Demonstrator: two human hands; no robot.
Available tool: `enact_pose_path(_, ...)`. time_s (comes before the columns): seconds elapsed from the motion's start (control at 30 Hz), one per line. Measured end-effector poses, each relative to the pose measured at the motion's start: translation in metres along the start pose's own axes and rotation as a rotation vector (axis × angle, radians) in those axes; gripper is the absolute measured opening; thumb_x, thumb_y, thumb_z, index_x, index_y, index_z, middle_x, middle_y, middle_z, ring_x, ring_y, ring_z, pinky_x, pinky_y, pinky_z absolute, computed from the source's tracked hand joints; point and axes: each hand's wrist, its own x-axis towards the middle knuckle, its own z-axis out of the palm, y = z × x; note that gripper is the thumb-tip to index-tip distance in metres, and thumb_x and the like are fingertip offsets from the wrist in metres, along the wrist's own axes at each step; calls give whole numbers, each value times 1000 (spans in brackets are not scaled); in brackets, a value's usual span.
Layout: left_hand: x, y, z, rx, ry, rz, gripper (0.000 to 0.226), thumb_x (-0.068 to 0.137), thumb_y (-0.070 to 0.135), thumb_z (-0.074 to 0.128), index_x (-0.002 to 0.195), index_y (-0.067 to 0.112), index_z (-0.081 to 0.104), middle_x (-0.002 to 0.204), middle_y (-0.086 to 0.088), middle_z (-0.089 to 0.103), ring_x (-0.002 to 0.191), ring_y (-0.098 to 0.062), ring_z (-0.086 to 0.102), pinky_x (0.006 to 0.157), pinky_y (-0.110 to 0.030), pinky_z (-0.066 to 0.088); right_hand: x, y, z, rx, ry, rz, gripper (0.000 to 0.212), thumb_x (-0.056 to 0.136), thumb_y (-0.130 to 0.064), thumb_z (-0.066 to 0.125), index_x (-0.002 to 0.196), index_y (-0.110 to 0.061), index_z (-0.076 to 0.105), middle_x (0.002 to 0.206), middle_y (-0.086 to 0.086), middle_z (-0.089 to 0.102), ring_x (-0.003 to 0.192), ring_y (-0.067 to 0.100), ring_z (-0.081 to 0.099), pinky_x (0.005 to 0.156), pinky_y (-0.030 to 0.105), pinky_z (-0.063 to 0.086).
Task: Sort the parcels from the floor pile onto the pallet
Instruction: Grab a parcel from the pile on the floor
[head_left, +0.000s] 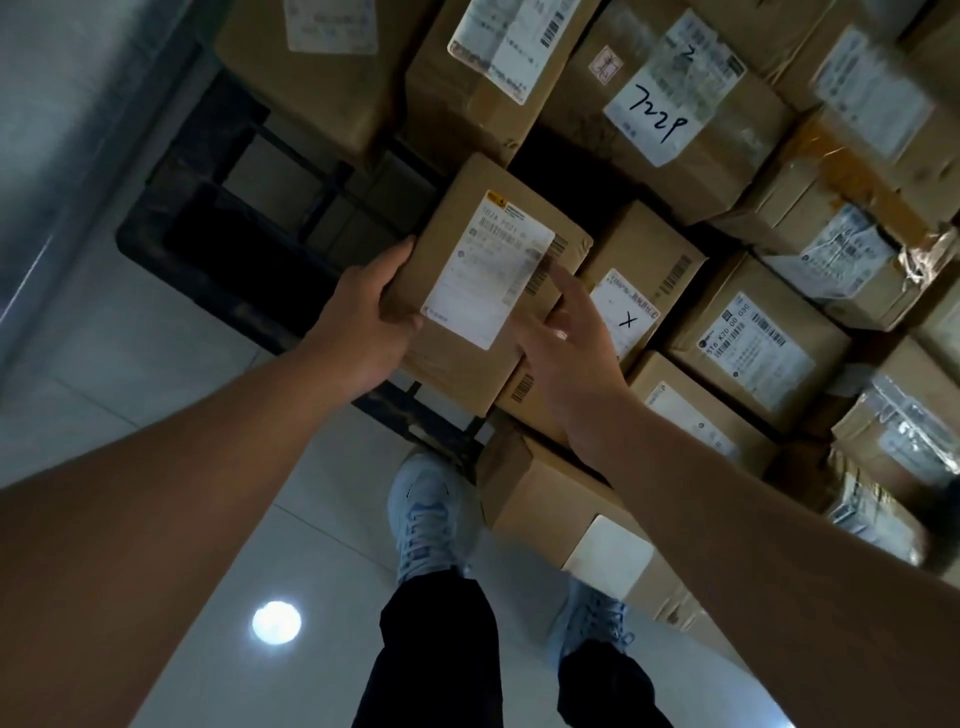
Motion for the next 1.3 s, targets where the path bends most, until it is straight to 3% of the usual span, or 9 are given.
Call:
enact_pose_path(0.13,4,-2,2,-21,0,-19,81,100,14,65,160,49,21,158,3,37,137,-12,40,109,-34,36,5,-1,1,-71,23,4,71,101,-32,64,161,-46,29,138,0,52,90,4,61,46,7,45)
enact_pose_path(0.3,4,-1,0,6,-8,-10,81,100,17,66,160,49,22,160,5,36,141,-14,39,114,-36,36,6,-4,0,-168,45,-21,72,99,-36,59,159,-56,25,132,-2,42,97,11,57,66,23,50)
enact_pose_path(0.47,5,7,-1,117,21,-17,82,99,20,68,161,45,21,160,4,40,142,-18,43,116,-39,39,6,-10,5,-356,38,-30,78,101,-32,53,163,-52,12,130,-1,36,90,11,51,66,23,45)
enact_pose_path(0.57,4,11,1,229,76,-6,84,97,22,72,161,42,22,156,1,44,139,-22,46,110,-38,41,3,-19,10,-657,57,-94,79,98,-33,56,166,-34,15,139,5,30,113,23,43,95,39,48)
enact_pose_path(0.63,4,15,0,317,113,5,85,94,24,74,161,40,25,153,-3,46,136,-26,48,104,-38,42,0,-23,11,-963,91,-271,73,97,-35,60,161,-23,28,150,8,26,132,31,37,110,47,45)
enact_pose_path(0.7,5,20,-1,393,142,8,84,92,26,77,160,39,29,150,-6,47,133,-29,50,101,-42,46,-1,-20,12,-1121,31,-402,76,98,-37,62,163,-19,27,164,7,16,150,32,24,120,48,39)
enact_pose_path(0.83,2,28,4,480,195,-28,77,92,25,76,156,38,37,142,-8,51,127,-34,54,96,-50,53,0,-12,14,-1138,-15,-415,86,99,-36,63,166,-16,13,171,6,8,159,29,9,125,50,31)
enact_pose_path(1.0,-9,39,10,616,249,-43,80,94,28,75,159,35,29,145,-11,46,128,-38,52,98,-57,52,-3,-14,13,-1125,-70,-392,90,100,-36,62,167,-17,5,175,6,-1,162,31,0,128,51,18)
enact_pose_path(1.3,-81,91,-1,653,318,169,58,101,33,62,153,24,41,136,-11,57,116,-33,60,87,-46,53,-70,-48,-19,-1049,-50,-545,71,101,-37,58,163,-22,27,170,8,20,154,34,27,122,53,34)
